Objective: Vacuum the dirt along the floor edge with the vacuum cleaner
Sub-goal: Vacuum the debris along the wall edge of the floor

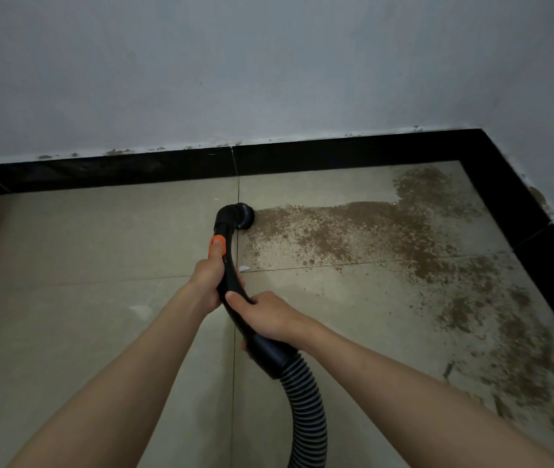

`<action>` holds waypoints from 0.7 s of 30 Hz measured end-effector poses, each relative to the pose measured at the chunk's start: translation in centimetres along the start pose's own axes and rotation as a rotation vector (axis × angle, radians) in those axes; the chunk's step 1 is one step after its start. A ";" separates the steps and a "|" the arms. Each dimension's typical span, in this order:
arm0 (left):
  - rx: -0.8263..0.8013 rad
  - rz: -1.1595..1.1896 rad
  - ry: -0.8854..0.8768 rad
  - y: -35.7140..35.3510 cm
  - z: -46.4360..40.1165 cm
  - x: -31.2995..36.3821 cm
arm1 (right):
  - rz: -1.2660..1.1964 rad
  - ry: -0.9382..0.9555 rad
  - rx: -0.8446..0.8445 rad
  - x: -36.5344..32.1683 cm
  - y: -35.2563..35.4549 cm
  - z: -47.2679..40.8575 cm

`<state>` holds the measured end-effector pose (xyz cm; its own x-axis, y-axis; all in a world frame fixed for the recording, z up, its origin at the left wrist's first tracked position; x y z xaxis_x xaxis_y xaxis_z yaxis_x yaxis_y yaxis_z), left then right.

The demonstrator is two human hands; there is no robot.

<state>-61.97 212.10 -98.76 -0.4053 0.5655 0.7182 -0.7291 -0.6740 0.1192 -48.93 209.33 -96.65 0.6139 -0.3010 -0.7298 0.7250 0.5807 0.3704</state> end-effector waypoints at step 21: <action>0.013 -0.117 -0.104 -4.8 1.3 -0.2 | -0.079 -0.020 0.051 2.2 3.0 -0.7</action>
<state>-57.66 214.55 -98.57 -0.2583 0.5883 0.7663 -0.7604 -0.6130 0.2143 -45.63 210.92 -97.48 0.5596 -0.3601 -0.7465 0.7864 0.5151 0.3410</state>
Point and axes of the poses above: each hand's wrist, its own z-axis away from the middle knuckle, its own y-axis out of the back of the hand, x = y × z, the point moved 1 cm from there along -z, towards the middle knuckle, and after that the axes turned 15 degrees about x, right-handed, at the moved point
